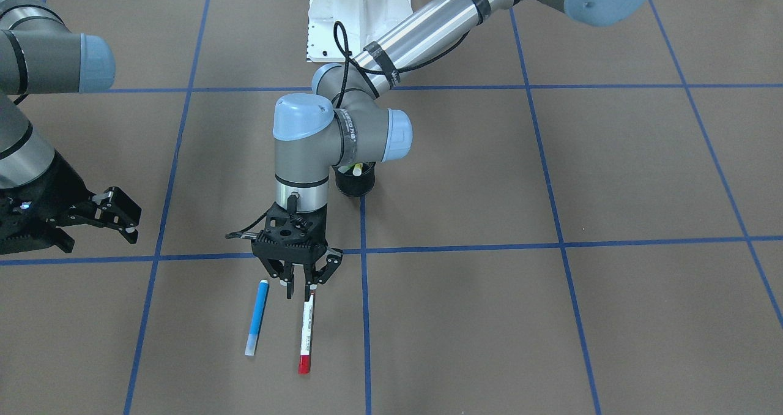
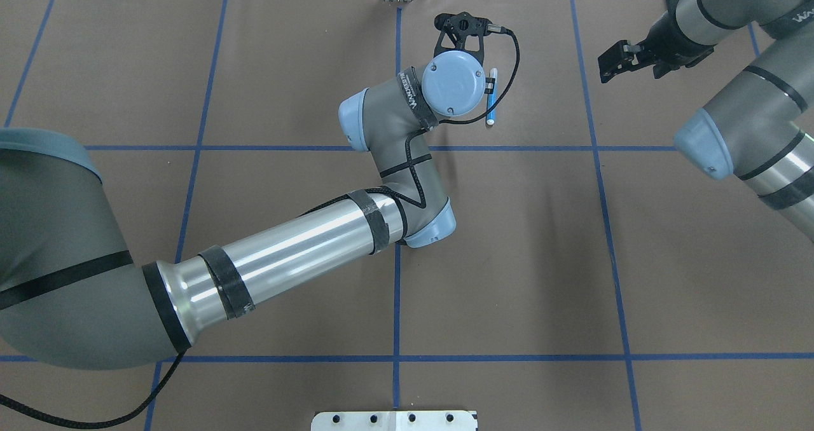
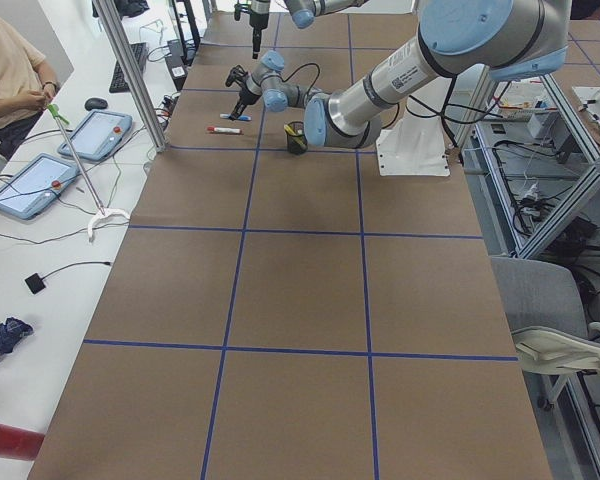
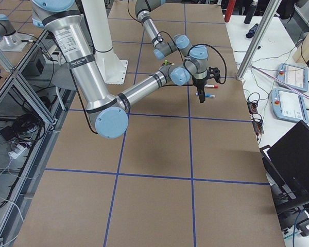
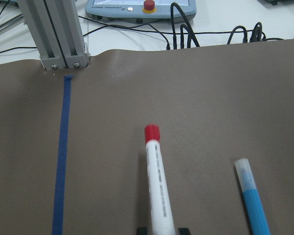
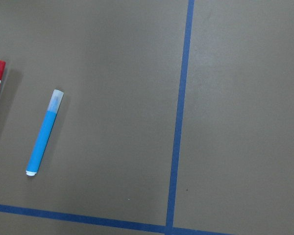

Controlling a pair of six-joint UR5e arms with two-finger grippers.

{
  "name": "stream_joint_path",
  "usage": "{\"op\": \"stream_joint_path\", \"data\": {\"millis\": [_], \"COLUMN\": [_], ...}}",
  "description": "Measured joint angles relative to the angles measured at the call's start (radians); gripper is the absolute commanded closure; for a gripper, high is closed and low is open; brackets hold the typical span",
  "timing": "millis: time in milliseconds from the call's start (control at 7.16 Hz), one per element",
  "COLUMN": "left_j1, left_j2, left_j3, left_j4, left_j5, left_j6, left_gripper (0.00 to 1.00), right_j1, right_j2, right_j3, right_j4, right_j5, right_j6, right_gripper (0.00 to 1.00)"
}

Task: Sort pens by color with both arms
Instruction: 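Place the white marker beside the blue highlighter and open the left gripper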

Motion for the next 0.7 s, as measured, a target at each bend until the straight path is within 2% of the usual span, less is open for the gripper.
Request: {"op": "stream_joint_path", "data": {"millis": [140,279,699], "left_j1": [0.005,0.007,0.008], "left_j2": [-0.003,-0.004,-0.004], "left_j3": [0.000,0.000,-0.036], "left_j4": [0.000,0.000,0.006], "left_j5": [0.000,0.000,-0.009], "left_j6": [0.000,0.000,0.000], "left_gripper": [0.34,0.00,0.00], "right_j1": [0.000,0.000,0.000], "right_j2": [0.000,0.000,0.004], "right_j3": [0.000,0.000,0.006], "right_j4": [0.000,0.000,0.000], "right_j5": [0.000,0.000,0.000], "right_j6": [0.000,0.001,0.003], "right_gripper": [0.00,0.00,0.00]}}
